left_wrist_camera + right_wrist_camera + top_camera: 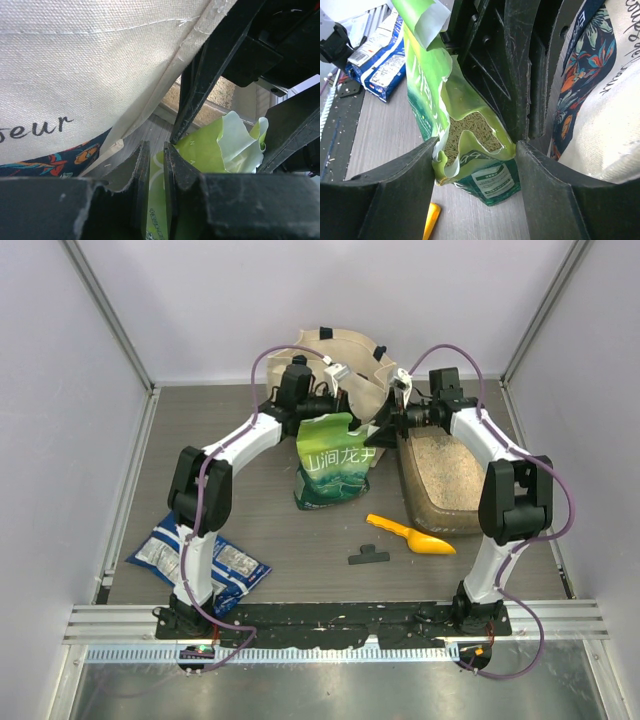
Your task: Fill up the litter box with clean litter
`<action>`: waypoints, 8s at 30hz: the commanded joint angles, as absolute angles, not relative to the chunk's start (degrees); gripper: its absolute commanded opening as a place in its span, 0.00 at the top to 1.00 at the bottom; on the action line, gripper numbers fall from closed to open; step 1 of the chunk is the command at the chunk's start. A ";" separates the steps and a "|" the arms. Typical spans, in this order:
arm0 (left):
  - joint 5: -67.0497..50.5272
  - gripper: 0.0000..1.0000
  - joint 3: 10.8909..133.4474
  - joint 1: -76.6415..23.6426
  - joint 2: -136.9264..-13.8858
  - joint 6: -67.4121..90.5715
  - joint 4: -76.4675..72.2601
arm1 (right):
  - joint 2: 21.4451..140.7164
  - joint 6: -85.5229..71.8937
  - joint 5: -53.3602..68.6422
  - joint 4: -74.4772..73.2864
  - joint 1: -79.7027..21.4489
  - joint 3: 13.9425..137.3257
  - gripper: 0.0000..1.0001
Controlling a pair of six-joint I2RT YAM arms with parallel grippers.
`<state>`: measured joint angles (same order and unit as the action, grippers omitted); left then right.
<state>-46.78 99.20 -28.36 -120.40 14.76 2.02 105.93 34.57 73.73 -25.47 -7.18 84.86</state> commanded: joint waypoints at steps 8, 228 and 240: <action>-48.69 0.80 101.16 -27.69 -120.67 16.87 0.62 | 103.27 -11.11 73.75 24.09 -8.17 72.73 0.35; -66.79 0.93 79.89 -14.59 -105.81 45.87 2.55 | 95.89 -36.30 82.61 4.40 -7.12 66.80 0.99; -71.46 1.00 80.16 -13.62 -113.73 62.66 6.58 | 102.65 -40.15 83.50 -12.65 -5.80 73.74 0.99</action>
<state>-72.14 80.64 -15.07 -111.74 55.96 5.34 102.87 -34.28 75.13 -7.22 -6.63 69.12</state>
